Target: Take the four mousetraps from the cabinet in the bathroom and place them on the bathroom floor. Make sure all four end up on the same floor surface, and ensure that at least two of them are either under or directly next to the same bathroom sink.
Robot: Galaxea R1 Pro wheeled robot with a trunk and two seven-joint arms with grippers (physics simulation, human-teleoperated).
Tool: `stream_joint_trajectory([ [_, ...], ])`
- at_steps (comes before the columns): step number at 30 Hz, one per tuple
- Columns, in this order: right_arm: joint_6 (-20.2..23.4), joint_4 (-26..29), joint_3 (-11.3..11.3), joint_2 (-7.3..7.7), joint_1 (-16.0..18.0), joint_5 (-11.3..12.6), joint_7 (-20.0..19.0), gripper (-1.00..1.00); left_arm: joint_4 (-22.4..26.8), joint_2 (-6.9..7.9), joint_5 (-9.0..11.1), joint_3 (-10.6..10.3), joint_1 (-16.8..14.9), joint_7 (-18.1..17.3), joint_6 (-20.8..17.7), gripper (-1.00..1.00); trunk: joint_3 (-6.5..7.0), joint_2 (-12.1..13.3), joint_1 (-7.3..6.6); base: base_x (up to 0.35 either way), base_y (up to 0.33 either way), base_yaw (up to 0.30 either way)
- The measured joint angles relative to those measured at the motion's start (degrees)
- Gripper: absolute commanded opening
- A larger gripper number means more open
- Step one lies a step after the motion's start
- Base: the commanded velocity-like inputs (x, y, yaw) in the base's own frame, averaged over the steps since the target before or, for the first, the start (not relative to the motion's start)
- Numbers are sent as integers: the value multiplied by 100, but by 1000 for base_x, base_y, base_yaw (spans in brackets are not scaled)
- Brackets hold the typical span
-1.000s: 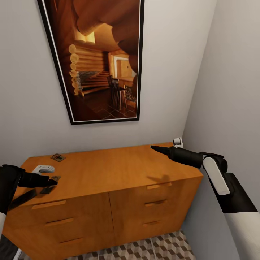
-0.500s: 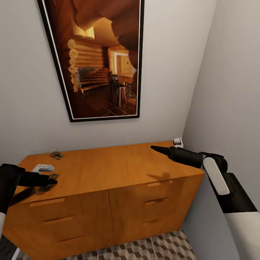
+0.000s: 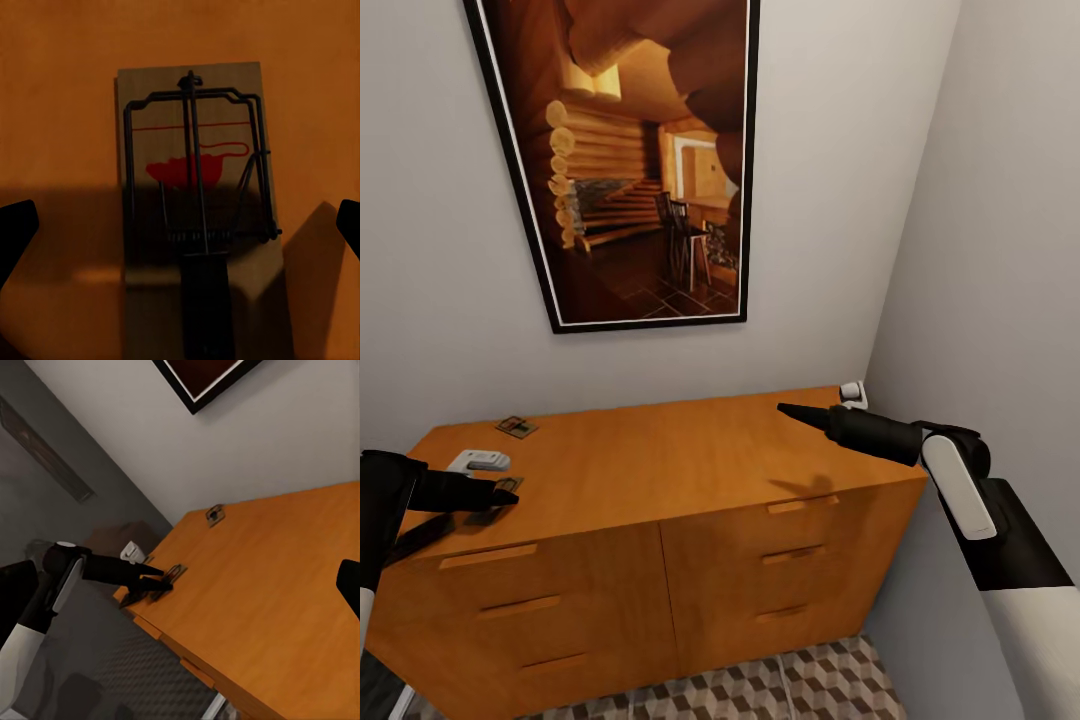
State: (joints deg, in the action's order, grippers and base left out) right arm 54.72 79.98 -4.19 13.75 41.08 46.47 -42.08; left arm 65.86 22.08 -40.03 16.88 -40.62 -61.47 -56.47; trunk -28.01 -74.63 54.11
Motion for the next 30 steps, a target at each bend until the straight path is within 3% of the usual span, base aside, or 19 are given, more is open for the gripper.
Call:
stream_joint_trajectory([
  [8,0,0,0,2,0,0,0,100,2,0,10,2,2,8,-4,100,0,0,0,0,0,0],
  [9,0,0,0,2,0,0,0,100,2,0,10,2,2,8,-4,-100,0,0,0,0,0,0],
  [30,0,-18,0,11,0,1,0,100,-7,0,12,2,-9,0,-28,-100,0,0,0,0,0,0],
])
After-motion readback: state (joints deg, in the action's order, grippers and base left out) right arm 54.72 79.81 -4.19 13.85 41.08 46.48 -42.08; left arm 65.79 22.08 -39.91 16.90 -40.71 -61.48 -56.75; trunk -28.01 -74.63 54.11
